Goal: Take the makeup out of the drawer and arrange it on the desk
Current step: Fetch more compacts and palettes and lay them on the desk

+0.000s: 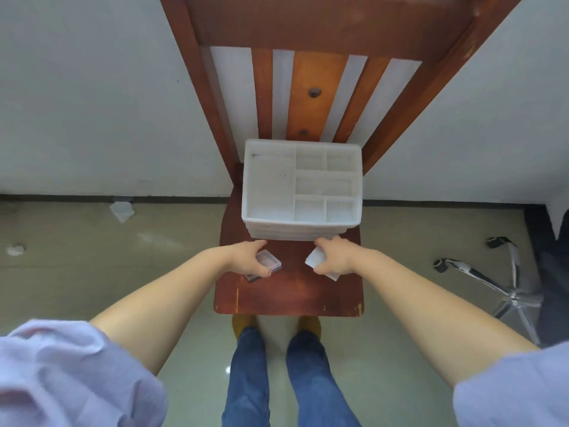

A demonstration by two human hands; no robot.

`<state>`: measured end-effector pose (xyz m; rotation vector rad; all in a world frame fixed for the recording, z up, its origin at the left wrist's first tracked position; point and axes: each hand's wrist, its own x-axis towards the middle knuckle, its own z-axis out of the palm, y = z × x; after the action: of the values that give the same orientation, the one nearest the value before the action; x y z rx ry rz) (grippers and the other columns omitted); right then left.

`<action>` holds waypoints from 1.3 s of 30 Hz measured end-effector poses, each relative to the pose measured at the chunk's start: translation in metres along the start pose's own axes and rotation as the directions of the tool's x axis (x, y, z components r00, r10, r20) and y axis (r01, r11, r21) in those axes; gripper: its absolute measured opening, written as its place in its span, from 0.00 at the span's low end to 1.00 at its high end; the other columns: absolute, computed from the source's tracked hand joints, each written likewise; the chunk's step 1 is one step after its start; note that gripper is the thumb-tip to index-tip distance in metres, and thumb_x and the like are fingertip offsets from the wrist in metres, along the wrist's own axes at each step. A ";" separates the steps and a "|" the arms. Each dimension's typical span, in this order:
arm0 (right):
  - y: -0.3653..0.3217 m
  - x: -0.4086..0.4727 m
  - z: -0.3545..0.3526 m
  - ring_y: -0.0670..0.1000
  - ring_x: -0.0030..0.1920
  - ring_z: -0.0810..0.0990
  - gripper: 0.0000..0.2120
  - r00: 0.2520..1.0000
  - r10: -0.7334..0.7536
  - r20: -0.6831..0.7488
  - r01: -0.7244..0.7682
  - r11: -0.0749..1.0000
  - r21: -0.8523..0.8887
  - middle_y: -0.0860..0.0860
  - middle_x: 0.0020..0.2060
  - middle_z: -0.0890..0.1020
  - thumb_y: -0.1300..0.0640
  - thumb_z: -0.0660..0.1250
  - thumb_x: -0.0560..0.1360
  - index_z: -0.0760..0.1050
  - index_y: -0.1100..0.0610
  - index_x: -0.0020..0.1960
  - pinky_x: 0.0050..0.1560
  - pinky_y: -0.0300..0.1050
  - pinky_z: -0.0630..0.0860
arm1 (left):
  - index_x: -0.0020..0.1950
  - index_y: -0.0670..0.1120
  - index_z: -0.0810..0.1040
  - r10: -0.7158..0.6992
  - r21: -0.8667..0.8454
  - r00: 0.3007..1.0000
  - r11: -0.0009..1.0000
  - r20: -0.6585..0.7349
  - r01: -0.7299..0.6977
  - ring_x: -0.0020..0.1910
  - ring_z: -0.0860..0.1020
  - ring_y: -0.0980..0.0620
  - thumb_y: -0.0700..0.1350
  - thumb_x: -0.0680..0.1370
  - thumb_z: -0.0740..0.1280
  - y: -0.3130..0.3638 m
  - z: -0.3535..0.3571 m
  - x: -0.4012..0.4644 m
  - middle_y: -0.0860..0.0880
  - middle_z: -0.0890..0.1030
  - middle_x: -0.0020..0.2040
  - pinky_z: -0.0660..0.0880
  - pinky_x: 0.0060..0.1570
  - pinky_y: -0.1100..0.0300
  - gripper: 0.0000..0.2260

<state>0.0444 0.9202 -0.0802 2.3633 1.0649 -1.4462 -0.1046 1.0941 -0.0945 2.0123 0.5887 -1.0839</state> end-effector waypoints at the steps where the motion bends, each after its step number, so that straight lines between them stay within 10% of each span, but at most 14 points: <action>1: -0.003 -0.012 0.000 0.59 0.61 0.70 0.33 1.000 -0.014 -0.015 0.014 0.999 -0.030 0.58 0.63 0.69 0.48 0.67 0.71 0.59 0.54 0.72 0.57 0.51 0.72 | 0.78 0.47 0.49 -0.021 0.014 1.000 1.000 -0.019 0.021 0.71 0.65 0.46 0.53 0.72 0.68 0.002 0.002 -0.015 0.45 0.61 0.75 0.65 0.68 0.54 0.41; 7: -0.033 -0.072 0.009 0.57 0.60 0.70 0.24 0.930 -0.335 -0.150 0.277 0.909 -0.311 0.54 0.61 0.71 0.50 0.66 0.71 0.64 0.55 0.64 0.56 0.52 0.70 | 0.77 0.43 0.49 -0.130 -0.126 0.876 0.989 -0.464 0.080 0.68 0.65 0.45 0.54 0.72 0.68 0.011 0.046 -0.105 0.43 0.65 0.68 0.68 0.64 0.53 0.42; 15: -0.111 -0.120 0.019 0.58 0.58 0.70 0.17 0.625 -0.780 0.027 0.549 0.414 -0.727 0.54 0.59 0.70 0.50 0.63 0.74 0.67 0.58 0.59 0.51 0.48 0.68 | 0.67 0.40 0.64 -0.517 -0.577 0.543 0.814 -0.662 0.071 0.63 0.66 0.45 0.49 0.72 0.69 0.015 0.173 -0.212 0.44 0.66 0.62 0.68 0.61 0.55 0.28; 27: -0.246 -0.279 0.272 0.56 0.65 0.67 0.22 0.195 -0.666 0.720 0.657 -0.457 -0.600 0.53 0.65 0.67 0.47 0.66 0.72 0.67 0.54 0.62 0.61 0.49 0.68 | 0.70 0.46 0.62 -0.984 -0.985 0.065 0.162 -0.165 -0.051 0.67 0.64 0.46 0.47 0.69 0.69 0.038 0.507 -0.364 0.45 0.65 0.64 0.68 0.64 0.53 0.31; 39: -0.171 -0.508 0.616 0.55 0.66 0.66 0.25 -0.077 -0.247 0.966 0.551 -0.818 -0.165 0.52 0.67 0.66 0.46 0.66 0.73 0.66 0.55 0.66 0.64 0.49 0.67 | 0.73 0.48 0.59 -0.921 -0.915 -0.138 -0.326 0.364 -0.239 0.67 0.64 0.48 0.48 0.70 0.69 0.187 0.879 -0.464 0.48 0.63 0.67 0.69 0.62 0.54 0.34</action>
<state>-0.6427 0.5011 0.0619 -0.4260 2.6799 -0.1993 -0.6574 0.2630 0.0657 0.2619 2.6400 0.5047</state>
